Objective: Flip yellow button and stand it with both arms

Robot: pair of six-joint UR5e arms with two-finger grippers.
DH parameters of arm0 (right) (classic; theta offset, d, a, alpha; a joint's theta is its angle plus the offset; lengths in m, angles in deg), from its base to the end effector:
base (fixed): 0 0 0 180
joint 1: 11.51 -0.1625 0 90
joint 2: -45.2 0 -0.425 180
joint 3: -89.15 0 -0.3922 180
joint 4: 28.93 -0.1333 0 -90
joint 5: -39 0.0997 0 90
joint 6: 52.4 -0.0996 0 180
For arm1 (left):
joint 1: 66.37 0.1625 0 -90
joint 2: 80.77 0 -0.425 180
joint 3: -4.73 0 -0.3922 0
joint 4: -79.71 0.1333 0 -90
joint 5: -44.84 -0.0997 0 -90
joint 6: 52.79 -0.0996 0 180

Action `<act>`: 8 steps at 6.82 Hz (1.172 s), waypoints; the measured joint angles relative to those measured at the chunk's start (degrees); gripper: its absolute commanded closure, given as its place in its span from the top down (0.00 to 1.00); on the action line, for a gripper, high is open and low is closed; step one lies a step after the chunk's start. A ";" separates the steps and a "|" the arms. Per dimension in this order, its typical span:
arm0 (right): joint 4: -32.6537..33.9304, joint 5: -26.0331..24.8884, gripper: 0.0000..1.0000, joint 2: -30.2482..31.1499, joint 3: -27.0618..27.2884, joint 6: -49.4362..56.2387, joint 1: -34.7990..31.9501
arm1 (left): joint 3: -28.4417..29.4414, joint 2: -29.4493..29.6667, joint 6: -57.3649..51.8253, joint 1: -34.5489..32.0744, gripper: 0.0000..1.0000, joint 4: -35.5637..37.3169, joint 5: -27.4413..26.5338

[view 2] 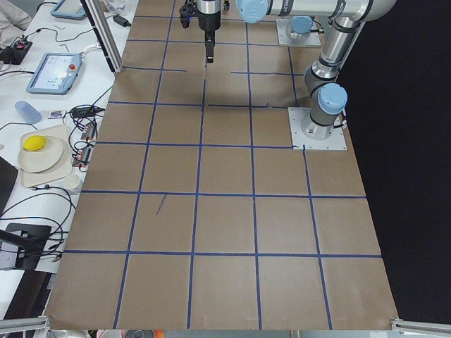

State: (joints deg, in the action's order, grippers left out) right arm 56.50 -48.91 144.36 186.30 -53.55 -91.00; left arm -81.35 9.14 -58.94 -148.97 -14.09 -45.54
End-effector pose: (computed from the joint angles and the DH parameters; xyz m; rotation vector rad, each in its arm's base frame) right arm 0.0581 -0.4374 0.4919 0.3162 3.0848 0.0644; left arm -0.0683 -0.5036 0.5157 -0.0342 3.1344 -0.0045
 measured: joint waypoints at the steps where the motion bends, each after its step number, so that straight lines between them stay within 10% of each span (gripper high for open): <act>1: -1.78 -0.23 1.00 -0.10 -1.17 -4.70 -3.49 | 0.02 0.00 0.00 0.02 1.00 0.01 0.02; 8: -2.67 -0.84 1.00 0.52 0.56 -7.73 -6.82 | 0.03 0.01 0.09 -0.02 1.00 0.02 -0.07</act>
State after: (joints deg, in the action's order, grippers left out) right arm 53.83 -49.75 144.87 186.86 -61.28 -97.81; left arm -81.32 9.14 -58.85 -148.98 -14.07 -45.60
